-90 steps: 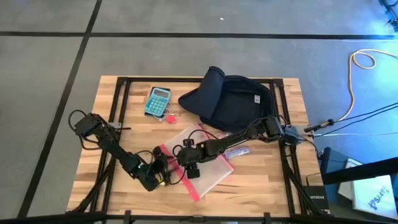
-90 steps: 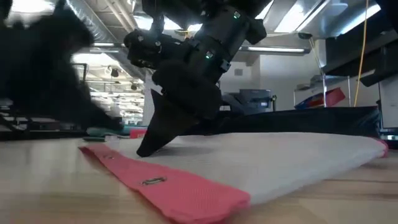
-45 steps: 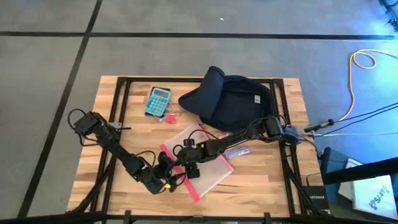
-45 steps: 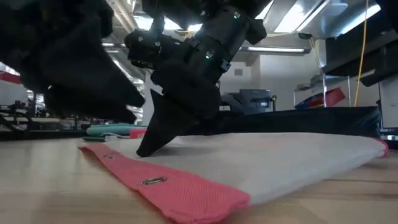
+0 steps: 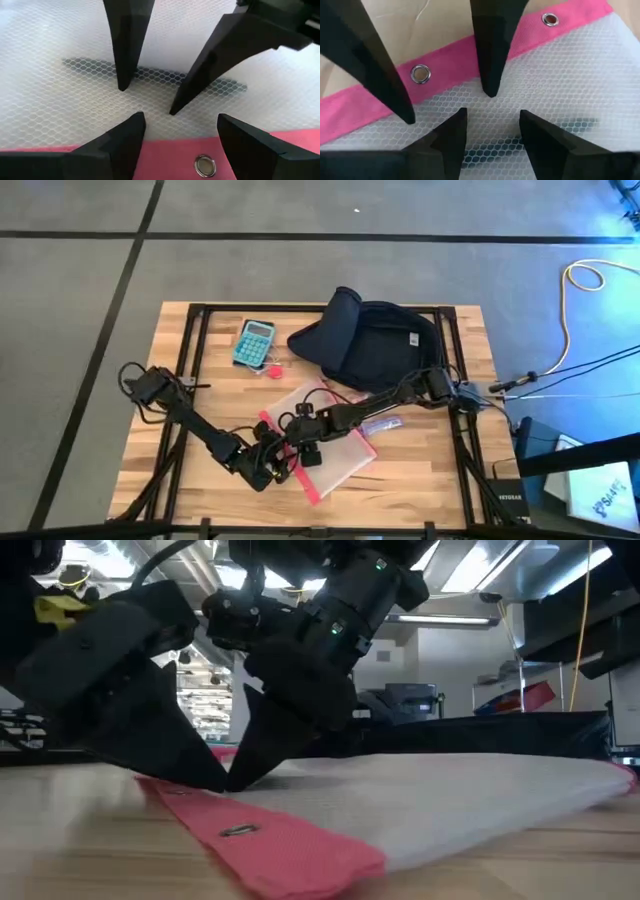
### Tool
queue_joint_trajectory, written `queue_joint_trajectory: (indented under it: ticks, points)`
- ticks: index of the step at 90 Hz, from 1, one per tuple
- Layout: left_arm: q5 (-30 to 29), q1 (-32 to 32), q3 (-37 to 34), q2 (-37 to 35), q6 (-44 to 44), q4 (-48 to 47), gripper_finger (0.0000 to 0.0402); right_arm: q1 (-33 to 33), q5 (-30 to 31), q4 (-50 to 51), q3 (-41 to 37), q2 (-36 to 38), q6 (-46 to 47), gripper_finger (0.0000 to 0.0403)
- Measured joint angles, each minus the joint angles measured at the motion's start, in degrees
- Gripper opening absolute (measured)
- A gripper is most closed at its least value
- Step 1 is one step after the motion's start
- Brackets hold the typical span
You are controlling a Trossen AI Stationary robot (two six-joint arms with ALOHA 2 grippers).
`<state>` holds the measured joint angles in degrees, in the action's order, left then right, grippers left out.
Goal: Unpack backpack
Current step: Remove the black pen from the transparent zip bag
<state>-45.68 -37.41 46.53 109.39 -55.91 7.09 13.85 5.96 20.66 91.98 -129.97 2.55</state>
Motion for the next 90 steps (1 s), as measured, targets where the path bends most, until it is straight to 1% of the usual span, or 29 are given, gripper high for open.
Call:
queue_joint_trajectory:
  ticks: [9, 21, 32, 49, 64, 75, 90]
  points:
    - [0.5, 0.6, 0.1, 0.9, 0.0, -0.2, 0.0239, 0.0, -0.1, 0.2, 0.0, 0.0, 0.1, 0.0165]
    - [3.1, 1.2, 0.2, 1.3, -1.3, -2.6, 0.0239, 0.0, -0.2, 1.1, 0.3, 0.0, 0.1, 0.0165]
    - [3.3, 0.8, 0.3, 1.3, -1.7, -4.4, 0.0239, 0.0, -0.2, 5.4, 2.2, 0.0, -3.1, 0.0165]
    - [3.0, 0.3, 0.3, 1.4, -0.4, -5.5, 0.0239, -0.1, -2.5, 9.9, 5.6, -0.3, -5.1, 0.0165]
    - [2.8, 0.3, 0.2, 1.4, -0.3, -6.6, 0.0239, 0.0, -2.8, 13.6, 7.4, -0.3, -5.9, 0.0165]
    - [3.2, 0.1, 0.1, 1.4, 0.9, -6.6, 0.0239, -0.4, -2.8, 15.2, 7.5, -0.3, -5.9, 0.0165]
    - [3.1, -0.7, 0.1, 1.4, 0.7, -6.6, 0.0239, -0.4, -3.3, 14.9, 7.5, -0.3, -5.9, 0.0165]
